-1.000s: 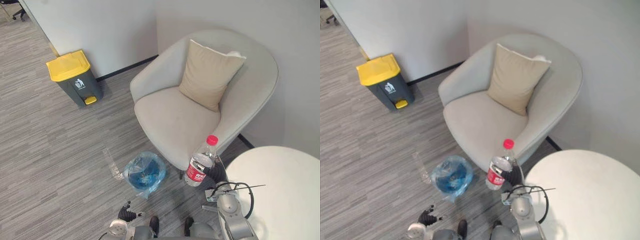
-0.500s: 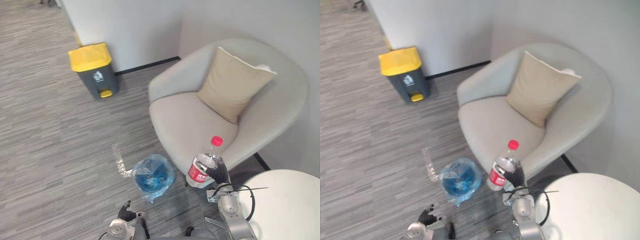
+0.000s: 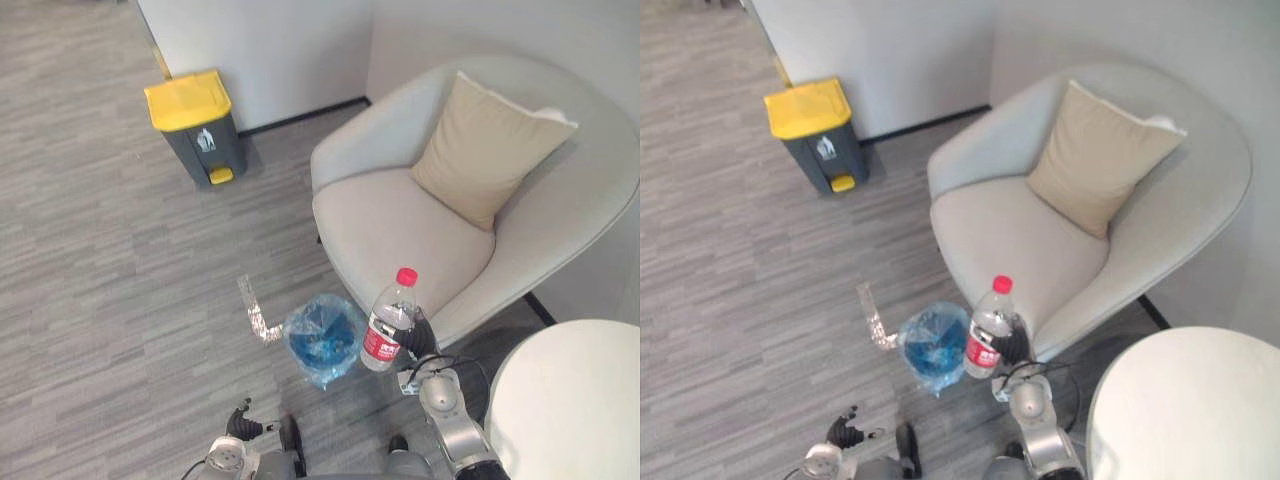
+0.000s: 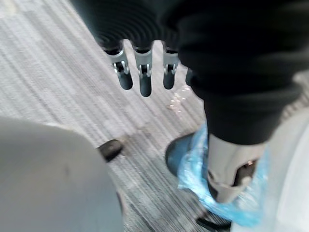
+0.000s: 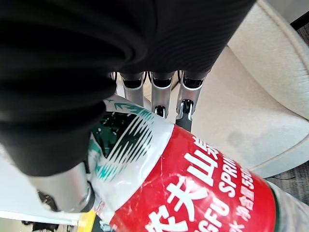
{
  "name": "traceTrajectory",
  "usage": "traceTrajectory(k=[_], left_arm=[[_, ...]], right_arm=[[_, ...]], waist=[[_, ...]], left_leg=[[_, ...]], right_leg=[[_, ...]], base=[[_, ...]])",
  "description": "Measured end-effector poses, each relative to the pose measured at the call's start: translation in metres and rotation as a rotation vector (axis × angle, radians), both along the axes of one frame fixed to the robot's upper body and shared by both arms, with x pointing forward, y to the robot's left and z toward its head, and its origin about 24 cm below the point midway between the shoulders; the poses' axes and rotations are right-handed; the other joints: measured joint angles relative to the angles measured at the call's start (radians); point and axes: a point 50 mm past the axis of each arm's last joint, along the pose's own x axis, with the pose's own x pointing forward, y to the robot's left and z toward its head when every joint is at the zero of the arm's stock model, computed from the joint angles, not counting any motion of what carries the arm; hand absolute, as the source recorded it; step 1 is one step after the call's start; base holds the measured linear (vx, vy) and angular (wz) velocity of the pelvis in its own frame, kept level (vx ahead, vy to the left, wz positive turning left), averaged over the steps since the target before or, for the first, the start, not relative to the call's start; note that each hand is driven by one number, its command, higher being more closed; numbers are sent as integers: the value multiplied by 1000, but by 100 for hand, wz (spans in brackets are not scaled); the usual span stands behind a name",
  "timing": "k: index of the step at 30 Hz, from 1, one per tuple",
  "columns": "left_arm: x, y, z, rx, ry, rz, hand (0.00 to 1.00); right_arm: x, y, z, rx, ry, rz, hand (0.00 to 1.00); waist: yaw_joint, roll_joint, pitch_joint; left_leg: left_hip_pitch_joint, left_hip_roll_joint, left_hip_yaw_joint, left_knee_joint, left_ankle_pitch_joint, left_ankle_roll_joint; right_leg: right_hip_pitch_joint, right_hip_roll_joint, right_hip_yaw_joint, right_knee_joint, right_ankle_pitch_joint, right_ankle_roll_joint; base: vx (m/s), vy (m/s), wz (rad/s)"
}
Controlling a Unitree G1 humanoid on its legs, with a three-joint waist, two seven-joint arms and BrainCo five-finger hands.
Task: Gather rubbish on tea table into small bin, then transfer packed bag to large trash can.
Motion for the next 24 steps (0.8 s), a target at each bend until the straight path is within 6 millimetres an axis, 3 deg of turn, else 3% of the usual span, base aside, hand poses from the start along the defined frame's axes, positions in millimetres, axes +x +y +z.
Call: traceTrajectory(k=[3, 6, 11, 17, 24], left_arm=[[25, 3, 13, -9, -98, 72, 0], [44, 7, 26, -16, -195, 124, 0], [80, 13, 52, -55, -350, 238, 0], [111, 2, 83, -158, -511, 312, 0], [131, -2, 120, -202, -687, 300, 0]], right_arm=[[23, -7, 11, -78, -38, 15, 100], [39, -6, 27, -114, -94, 18, 100], [70, 3, 74, -139, -255, 28, 100], [88, 16, 122, -126, -416, 23, 100], [102, 17, 170, -131, -559, -1, 100]], waist=[[21, 31, 85], [37, 35, 139], [52, 34, 217], [77, 29, 233], [106, 20, 253]], left_leg=[[-141, 38, -48, 126, -24, -10], [-264, 42, -78, 159, -13, -20], [-462, 39, -102, 242, 22, -9], [-674, 46, -116, 332, 16, -3], [-840, 54, -105, 387, 38, 9]], right_leg=[[-122, 16, -22, 133, -43, -18], [-264, 3, -31, 254, -82, -32], [-489, -36, -37, 448, -124, -51], [-703, -72, -47, 602, -171, -69], [-862, -104, -60, 715, -209, -73]], base=[[-260, -40, 30], [-225, -38, 26], [-110, -9, 19], [-90, 1, 17], [-63, -20, 21]])
